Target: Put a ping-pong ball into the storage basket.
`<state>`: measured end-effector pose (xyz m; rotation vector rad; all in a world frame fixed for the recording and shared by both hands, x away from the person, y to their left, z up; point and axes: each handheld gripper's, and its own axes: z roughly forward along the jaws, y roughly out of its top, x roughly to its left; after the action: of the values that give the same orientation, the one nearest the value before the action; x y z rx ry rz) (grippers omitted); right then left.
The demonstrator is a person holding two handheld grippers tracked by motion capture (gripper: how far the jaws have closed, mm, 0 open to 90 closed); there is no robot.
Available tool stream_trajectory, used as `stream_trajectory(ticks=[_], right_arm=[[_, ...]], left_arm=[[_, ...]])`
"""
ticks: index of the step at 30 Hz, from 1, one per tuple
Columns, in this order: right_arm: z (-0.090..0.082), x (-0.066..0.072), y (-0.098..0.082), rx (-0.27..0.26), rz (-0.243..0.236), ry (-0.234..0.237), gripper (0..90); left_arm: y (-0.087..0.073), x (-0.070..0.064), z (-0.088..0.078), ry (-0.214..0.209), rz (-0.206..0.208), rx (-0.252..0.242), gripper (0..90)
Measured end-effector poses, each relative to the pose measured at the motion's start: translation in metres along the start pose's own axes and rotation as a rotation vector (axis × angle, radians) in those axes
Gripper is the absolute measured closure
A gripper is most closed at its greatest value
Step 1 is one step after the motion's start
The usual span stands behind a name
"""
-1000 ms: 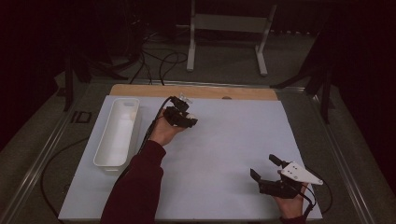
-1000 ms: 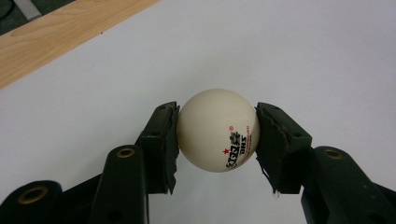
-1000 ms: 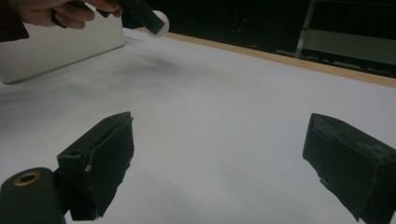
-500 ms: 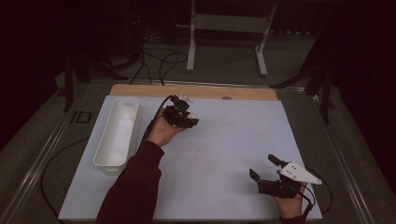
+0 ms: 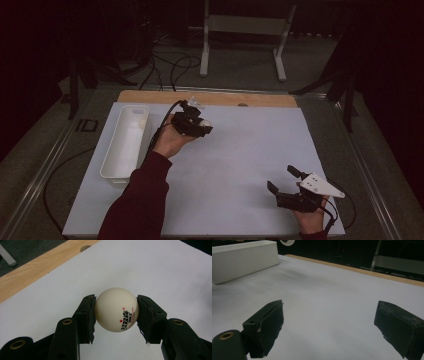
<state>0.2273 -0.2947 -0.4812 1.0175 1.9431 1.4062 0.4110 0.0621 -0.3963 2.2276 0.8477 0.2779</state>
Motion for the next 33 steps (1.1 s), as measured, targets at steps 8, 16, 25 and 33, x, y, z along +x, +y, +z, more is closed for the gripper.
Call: stream_trajectory(ticks=[8, 16, 25, 33], right_arm=[[-0.001, 0.000, 0.000, -0.001, -0.001, 0.000, 8.5], [-0.001, 0.000, 0.000, 0.000, 0.000, -0.002, 8.5], [-0.001, 0.000, 0.000, 0.000, -0.001, -0.002, 8.5], [-0.001, 0.000, 0.000, 0.001, -0.001, -0.002, 8.5]], left_arm=[[0.008, -0.011, -0.011, -0.018, 0.040, -0.019, 51.8], [0.015, -0.019, -0.020, -0.027, 0.071, -0.032, 51.8], [0.014, -0.021, -0.027, -0.048, 0.116, -0.034, 51.8], [0.013, -0.022, -0.033, -0.067, 0.146, -0.036, 51.8]])
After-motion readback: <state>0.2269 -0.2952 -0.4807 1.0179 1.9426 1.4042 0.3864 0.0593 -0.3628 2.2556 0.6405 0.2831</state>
